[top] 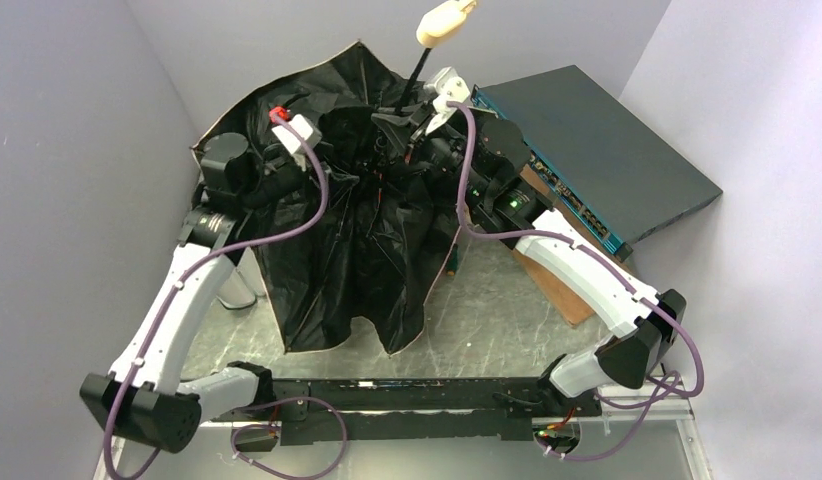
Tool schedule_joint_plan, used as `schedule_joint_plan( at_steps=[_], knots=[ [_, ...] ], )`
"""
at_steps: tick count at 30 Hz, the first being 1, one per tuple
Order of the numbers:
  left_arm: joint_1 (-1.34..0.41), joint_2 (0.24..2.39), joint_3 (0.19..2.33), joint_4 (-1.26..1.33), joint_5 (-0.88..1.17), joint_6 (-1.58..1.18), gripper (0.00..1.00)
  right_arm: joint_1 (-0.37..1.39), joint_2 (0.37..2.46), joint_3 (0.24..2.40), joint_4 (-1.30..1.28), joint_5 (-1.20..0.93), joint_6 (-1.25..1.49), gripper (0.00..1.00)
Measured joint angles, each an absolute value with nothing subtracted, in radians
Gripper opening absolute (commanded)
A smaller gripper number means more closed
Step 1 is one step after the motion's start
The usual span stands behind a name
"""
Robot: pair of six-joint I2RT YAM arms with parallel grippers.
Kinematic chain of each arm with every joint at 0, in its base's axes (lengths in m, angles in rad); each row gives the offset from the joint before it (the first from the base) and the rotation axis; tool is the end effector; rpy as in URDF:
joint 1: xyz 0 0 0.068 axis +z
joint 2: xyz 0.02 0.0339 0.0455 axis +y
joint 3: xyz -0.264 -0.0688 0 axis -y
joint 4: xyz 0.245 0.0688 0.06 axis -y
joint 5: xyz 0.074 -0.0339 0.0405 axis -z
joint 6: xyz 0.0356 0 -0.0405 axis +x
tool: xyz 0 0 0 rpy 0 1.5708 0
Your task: Open the umbrella
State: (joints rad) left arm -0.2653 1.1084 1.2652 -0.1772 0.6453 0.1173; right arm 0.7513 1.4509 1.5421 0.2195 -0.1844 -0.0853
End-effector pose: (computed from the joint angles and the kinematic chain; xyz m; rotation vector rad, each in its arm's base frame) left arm 0.2234 -0.0829 0.4452 0.7891 1.4178 -0.6258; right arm 0.2372 0.2305 0.4910 -0.6712 1.1086 0.6887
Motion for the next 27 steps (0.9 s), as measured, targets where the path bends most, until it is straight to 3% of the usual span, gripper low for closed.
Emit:
schedule_joint_plan(
  at_steps=[8,12,16,23,27],
  knots=[
    [-0.236,1.213,1.237,-0.210,0.544,0.269,0.78,0.751,1.453,1.542,0.199,-0.183,-0.018,0.00],
    [-0.121,1.232,1.232,-0.196,0.594,0.292,0.83,0.753,1.453,1.542,0.152,-0.139,0.007,0.00],
    [-0.074,1.126,1.096,-0.088,0.675,0.308,0.76,0.752,1.459,1.542,0.123,-0.064,0.069,0.00],
    [-0.356,0.959,1.017,-0.019,0.686,0.588,0.48,0.744,1.493,1.571,0.054,0.072,0.223,0.00],
    [-0.524,0.974,1.018,-0.020,0.613,0.741,0.45,0.761,1.532,1.627,-0.011,0.186,0.296,0.00]
  ],
)
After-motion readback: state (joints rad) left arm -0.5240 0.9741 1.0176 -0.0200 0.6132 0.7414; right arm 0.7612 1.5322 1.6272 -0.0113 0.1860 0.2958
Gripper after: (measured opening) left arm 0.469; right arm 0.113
